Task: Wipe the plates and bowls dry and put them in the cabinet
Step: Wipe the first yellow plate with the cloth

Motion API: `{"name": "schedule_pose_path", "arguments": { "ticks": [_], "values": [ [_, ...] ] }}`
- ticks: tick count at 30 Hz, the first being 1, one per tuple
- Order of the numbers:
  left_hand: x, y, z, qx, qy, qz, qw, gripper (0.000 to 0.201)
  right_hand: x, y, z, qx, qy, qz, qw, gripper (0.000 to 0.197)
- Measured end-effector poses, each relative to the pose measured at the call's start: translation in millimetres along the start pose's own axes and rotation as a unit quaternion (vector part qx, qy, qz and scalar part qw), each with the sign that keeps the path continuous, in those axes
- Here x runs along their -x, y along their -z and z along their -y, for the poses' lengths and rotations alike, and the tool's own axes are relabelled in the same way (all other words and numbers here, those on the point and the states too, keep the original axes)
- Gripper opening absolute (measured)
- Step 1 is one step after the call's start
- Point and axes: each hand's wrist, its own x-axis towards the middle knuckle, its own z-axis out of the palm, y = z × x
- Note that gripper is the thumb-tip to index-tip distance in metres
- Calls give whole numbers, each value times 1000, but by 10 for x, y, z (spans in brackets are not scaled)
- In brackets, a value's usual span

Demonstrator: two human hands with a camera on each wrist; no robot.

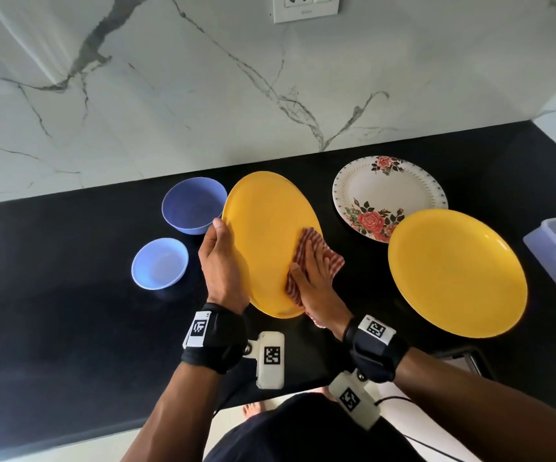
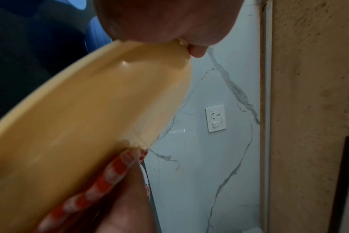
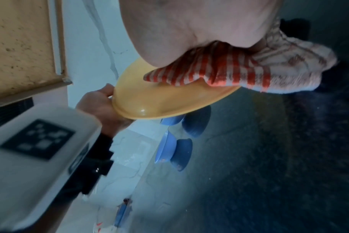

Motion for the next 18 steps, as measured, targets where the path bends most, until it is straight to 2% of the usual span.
{"name": "schedule_pose_path", "arguments": {
  "ticks": [4,7,10,18],
  "values": [
    [-37,21,-38,6,11,-1,1000,36,193,-79,70,112,76,18,991,71],
    [-75,49,-71,11,10,-7,1000,36,256,-113,96,131,110,60,983,70],
    [-96,80,-114,13,10,1,1000,37,267,-202,127,194,176,26,965,70],
    [-90,197,-270,29,21,51,998,36,193,-380,562,298,273,-60,913,65]
  ]
}}
